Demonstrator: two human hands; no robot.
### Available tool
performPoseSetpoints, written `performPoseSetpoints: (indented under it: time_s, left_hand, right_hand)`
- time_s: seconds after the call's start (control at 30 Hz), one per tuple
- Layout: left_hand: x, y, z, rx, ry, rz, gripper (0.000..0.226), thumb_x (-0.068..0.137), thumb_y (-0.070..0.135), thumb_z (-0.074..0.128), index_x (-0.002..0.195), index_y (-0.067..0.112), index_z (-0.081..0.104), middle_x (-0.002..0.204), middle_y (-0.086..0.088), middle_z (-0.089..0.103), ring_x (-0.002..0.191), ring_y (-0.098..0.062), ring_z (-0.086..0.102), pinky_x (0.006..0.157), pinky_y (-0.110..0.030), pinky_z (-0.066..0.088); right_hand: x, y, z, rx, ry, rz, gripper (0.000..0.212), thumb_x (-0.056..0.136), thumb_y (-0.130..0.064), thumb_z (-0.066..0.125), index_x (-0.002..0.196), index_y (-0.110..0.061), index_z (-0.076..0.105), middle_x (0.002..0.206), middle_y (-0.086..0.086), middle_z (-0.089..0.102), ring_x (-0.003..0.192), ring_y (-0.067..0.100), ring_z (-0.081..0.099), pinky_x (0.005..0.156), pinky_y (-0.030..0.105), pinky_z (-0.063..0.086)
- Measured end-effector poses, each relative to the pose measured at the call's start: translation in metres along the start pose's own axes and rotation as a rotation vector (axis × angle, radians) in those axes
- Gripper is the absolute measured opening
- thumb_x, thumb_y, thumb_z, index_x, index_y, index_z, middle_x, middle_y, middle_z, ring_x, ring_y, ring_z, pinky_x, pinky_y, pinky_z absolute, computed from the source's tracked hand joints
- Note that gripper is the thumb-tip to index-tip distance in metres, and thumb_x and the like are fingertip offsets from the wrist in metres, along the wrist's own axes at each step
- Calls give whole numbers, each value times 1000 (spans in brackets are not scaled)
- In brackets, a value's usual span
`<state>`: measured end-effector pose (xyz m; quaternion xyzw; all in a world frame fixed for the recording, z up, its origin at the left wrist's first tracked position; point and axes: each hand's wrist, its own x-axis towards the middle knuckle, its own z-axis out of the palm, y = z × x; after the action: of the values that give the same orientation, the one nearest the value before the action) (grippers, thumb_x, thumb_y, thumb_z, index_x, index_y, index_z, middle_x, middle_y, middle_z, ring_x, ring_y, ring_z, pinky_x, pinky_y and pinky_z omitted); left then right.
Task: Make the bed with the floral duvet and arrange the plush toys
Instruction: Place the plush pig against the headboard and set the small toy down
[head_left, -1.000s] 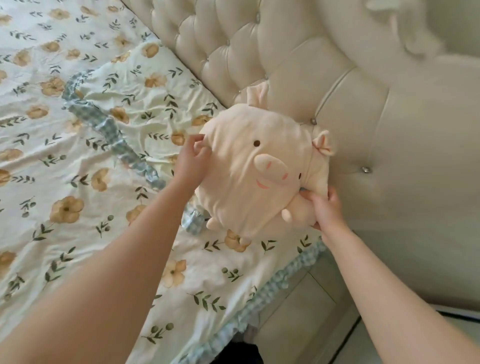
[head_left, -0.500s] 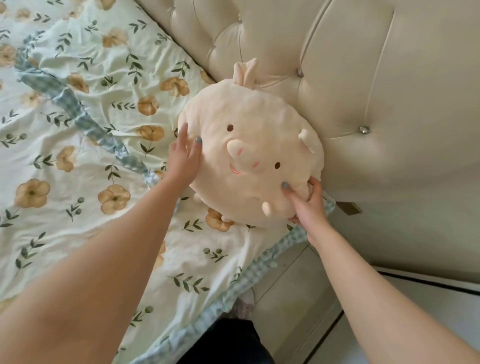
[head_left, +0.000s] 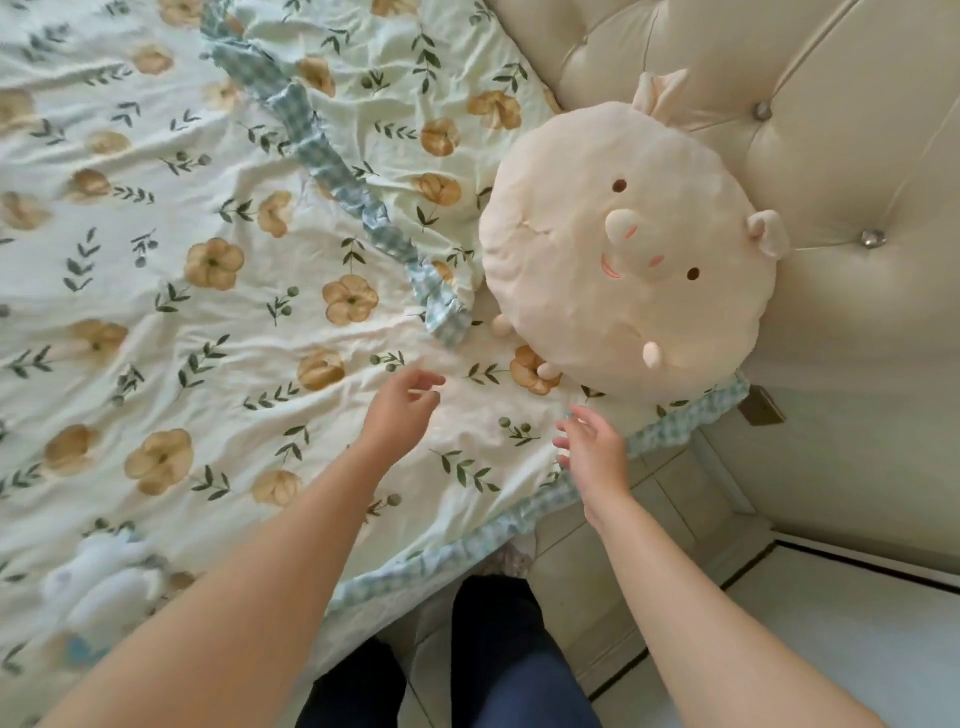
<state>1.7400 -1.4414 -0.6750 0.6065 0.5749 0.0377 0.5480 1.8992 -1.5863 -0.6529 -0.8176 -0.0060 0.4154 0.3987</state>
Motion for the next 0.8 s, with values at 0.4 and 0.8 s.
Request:
performPoseSetpoints:
  time_s: [0.4, 0.8]
  left_hand:
    - [-125, -211, -189, 143, 412, -191, 25, 88, 14, 55, 108, 24, 63, 125, -2, 48, 123, -22, 37, 98, -37, 34]
    - [-157, -360, -237, 234, 196, -136, 91, 78, -5, 64, 145, 44, 27, 158, 4, 12, 134, -26, 31, 103, -45, 41]
  right_hand:
    - [-147, 52, 239, -484, -484, -145, 21, 96, -16, 53, 113, -19, 65, 112, -4, 64, 105, 14, 60, 83, 27, 51]
    - [-207, 120, 382, -1010, -750, -400, 50, 84, -1, 52, 129, -24, 48, 121, 1, 61, 102, 21, 61, 81, 35, 52]
